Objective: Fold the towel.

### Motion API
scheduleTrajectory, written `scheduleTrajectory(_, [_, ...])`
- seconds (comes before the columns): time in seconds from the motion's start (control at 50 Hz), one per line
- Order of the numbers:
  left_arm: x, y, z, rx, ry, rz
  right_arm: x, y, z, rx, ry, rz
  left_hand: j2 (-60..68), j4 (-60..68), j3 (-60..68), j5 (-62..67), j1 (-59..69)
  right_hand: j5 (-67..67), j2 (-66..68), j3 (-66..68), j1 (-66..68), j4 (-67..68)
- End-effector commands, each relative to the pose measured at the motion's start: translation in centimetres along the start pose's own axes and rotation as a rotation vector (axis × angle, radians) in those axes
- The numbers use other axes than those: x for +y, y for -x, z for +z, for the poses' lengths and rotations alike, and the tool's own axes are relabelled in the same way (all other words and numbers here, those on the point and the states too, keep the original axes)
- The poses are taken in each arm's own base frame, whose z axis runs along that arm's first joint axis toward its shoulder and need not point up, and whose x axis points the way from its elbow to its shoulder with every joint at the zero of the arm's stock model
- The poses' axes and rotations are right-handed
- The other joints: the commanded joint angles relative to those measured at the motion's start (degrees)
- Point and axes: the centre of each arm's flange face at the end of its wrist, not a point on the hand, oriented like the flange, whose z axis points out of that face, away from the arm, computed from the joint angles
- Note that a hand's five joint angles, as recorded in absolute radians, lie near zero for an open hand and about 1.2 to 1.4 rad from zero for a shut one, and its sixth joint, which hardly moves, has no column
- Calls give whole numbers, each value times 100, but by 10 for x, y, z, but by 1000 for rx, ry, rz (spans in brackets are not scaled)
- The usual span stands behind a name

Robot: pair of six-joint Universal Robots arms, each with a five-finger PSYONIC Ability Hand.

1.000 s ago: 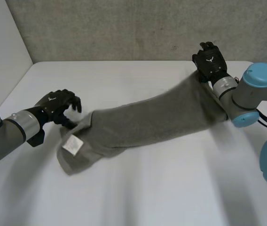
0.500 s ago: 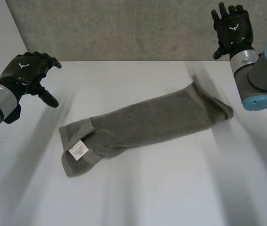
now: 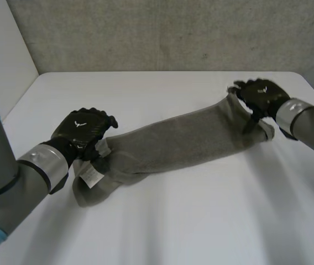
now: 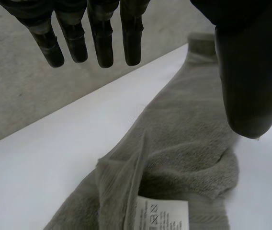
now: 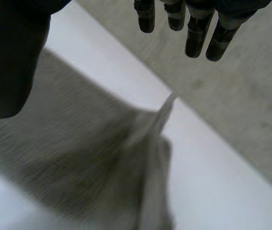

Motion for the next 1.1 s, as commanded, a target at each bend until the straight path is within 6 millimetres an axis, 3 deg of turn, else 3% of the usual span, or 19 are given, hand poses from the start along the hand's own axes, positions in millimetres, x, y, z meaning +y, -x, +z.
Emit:
scheduleTrajectory(0.02, [18, -13, 9, -45, 32, 17, 22, 2, -8, -29, 72, -6, 258, -268, -220, 198, 259, -339, -193, 94, -293, 209])
scheduleTrajectory(0.14, [40, -29, 18, -30, 79, 30, 42, 4, -5, -74, 106, -138, 376, -268, -220, 316, 378, -339, -193, 94, -293, 209])
scheduleTrajectory(0.22, [45, -32, 23, -43, 71, 35, 60, 1, 3, -84, 134, -229, 393, -268, -220, 333, 394, -339, -143, 94, -243, 209])
scheduleTrajectory(0.46, [45, -12, 49, -171, -18, 60, 79, 0, 26, -76, 118, -338, 393, -268, -220, 333, 394, -339, -92, 94, -192, 209])
scheduleTrajectory(0.5, [54, 9, 62, -227, 10, 93, 83, -2, 34, -56, 106, -362, 393, -268, -220, 333, 394, -339, -109, 94, -208, 209])
scheduleTrajectory(0.62, [54, 44, 73, -318, 3, 144, 83, -13, 41, 23, 100, -393, 410, -268, -220, 350, 411, -339, -125, 94, -225, 209])
scheduleTrajectory(0.74, [53, 63, 82, -372, -17, 201, 85, -18, 43, 65, 107, -403, 393, -268, -220, 333, 394, -339, -126, 94, -225, 209])
scheduleTrajectory(0.78, [59, 81, 88, -417, 4, 243, 86, -20, 43, 70, 110, -403, 393, -268, -220, 333, 394, -339, -126, 94, -225, 209])
scheduleTrajectory(0.88, [66, 100, 91, -457, 46, 280, 86, -20, 43, 72, 113, -402, 410, -268, -220, 350, 411, -339, -126, 94, -225, 209])
scheduleTrajectory(1.02, [63, 92, 86, -444, 41, 271, 86, -21, 41, 71, 115, -396, 376, -268, -220, 317, 378, -339, -126, 94, -225, 209])
scheduleTrajectory(1.1, [37, 78, 71, -419, -21, 229, 90, -30, 39, 86, 124, -388, 359, -268, -220, 300, 361, -339, -109, 94, -209, 209])
